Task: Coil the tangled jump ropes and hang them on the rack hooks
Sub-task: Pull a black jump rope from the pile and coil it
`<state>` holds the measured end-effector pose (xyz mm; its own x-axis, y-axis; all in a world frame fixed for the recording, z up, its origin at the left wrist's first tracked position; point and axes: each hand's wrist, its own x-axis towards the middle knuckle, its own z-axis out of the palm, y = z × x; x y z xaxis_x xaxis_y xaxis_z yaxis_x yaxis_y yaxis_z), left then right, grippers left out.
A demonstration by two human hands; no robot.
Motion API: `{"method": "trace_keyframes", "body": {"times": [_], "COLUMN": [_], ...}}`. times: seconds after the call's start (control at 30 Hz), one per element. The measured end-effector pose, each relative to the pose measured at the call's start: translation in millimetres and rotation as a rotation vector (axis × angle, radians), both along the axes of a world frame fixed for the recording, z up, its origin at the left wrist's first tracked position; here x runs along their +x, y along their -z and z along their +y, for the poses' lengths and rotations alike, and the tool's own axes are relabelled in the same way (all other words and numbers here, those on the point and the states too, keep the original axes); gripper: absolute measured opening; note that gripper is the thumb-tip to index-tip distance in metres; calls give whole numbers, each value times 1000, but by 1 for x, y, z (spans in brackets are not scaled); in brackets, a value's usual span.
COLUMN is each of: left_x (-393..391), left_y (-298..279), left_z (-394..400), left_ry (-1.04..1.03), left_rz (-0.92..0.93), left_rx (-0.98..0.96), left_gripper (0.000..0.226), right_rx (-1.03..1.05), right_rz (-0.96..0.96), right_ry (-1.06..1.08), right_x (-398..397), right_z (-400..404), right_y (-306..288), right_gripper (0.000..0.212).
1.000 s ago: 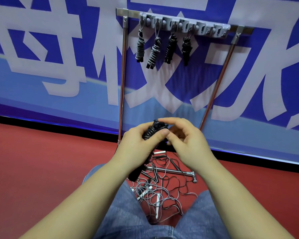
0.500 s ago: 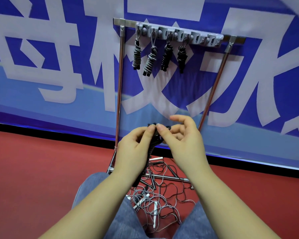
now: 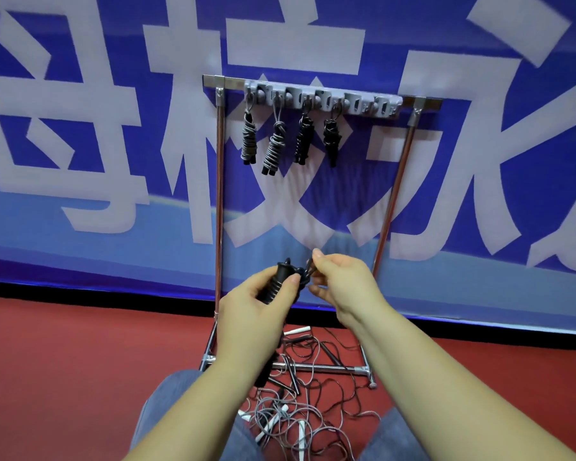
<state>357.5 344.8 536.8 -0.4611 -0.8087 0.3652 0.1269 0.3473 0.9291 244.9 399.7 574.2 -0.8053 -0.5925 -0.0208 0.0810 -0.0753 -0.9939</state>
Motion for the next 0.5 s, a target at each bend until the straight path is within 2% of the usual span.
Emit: {"method": "trace_keyframes", "body": {"times": [0.1, 0.2, 0.3, 0.4, 0.5], "left_x": [0, 1, 4, 0, -7], "left_y": [-4, -7, -9, -12, -20], "left_z": [3, 0, -6, -8, -7], "left_ry": [-43, -8, 108, 206, 213], "left_rz": [-75, -138, -199, -145, -36], "left_rx": [-87, -131, -217, -261, -283], "left_gripper": [20, 20, 31, 24, 17], "right_rx": [2, 66, 59, 73, 27], "right_rz": [33, 398, 555, 646, 634], "right_ry": [36, 49, -118, -203, -201], "right_x": [-6, -4, 5, 14, 20], "right_z": [-1, 10, 18, 19, 23], "right_y": [0, -5, -18, -25, -32], "right_gripper": [29, 30, 29, 28, 27]}}
